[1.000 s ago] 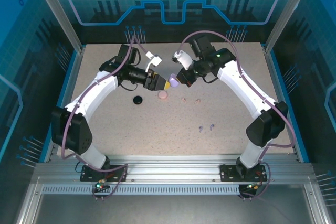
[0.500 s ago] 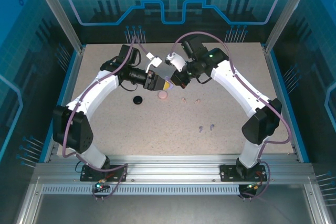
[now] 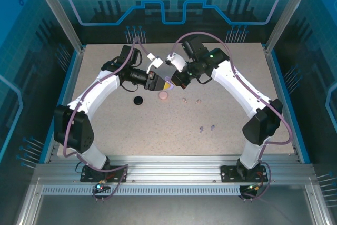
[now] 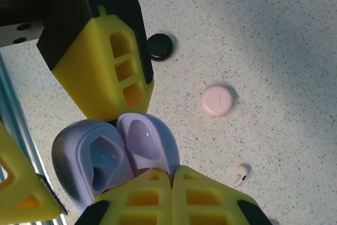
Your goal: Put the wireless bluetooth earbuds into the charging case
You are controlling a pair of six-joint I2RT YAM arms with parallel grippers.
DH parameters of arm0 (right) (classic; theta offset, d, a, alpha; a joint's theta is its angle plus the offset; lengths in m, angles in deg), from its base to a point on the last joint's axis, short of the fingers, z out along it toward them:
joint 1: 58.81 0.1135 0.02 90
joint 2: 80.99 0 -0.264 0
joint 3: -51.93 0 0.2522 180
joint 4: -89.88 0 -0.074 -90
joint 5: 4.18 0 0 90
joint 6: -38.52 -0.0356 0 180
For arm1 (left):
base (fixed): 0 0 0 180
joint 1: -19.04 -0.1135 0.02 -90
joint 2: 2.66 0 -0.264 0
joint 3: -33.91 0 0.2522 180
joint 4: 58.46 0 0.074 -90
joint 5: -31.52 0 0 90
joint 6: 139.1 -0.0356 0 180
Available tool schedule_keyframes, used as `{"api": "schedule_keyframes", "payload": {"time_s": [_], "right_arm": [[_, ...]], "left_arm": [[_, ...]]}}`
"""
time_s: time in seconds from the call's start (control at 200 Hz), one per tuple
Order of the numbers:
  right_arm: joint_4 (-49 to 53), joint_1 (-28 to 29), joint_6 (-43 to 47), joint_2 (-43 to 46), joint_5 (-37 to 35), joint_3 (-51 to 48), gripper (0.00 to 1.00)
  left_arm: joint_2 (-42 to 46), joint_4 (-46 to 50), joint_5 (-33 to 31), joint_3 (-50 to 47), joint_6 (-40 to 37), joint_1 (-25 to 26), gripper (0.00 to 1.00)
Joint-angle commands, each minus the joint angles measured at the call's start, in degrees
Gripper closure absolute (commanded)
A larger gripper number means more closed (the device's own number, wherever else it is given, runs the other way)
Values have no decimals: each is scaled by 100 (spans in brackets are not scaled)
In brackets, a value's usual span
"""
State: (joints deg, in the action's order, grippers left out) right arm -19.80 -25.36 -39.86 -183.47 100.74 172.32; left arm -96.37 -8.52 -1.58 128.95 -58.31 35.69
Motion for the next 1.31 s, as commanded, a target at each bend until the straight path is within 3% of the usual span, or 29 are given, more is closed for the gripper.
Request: {"api": "schedule_keyframes", "payload": {"time_s": [0.0, 0.22, 0.385, 0.7, 0.83, 0.96, 1.141, 1.301], "right_arm": [[57, 100, -46, -70, -29, 137, 100], [7, 110, -80, -68, -33, 128, 100], [-72, 113, -148, -59, -168, 112, 100], [-154, -70, -471, 3, -512, 306, 83], [-186, -209, -682, 169, -416, 344, 63], [-235, -350, -931, 457, -261, 234, 56], [-303, -726, -1851, 1009, -454, -369, 42], [-455, -859, -2720, 1448, -703, -1442, 39]], "left_arm": [[-24, 46, 229, 64, -115, -24, 62], [-45, 0, 250, 47, -87, -30, 77], [-62, -61, 251, 26, 1, -30, 100], [238, -693, 64, -429, 243, -30, 100], [321, -874, -21, -575, 309, -29, 100], [461, -1275, -155, -837, 526, -30, 100], [934, -2338, -849, -1485, 953, -26, 100], [1448, -3832, -1584, -2231, 1521, -29, 100]]}}
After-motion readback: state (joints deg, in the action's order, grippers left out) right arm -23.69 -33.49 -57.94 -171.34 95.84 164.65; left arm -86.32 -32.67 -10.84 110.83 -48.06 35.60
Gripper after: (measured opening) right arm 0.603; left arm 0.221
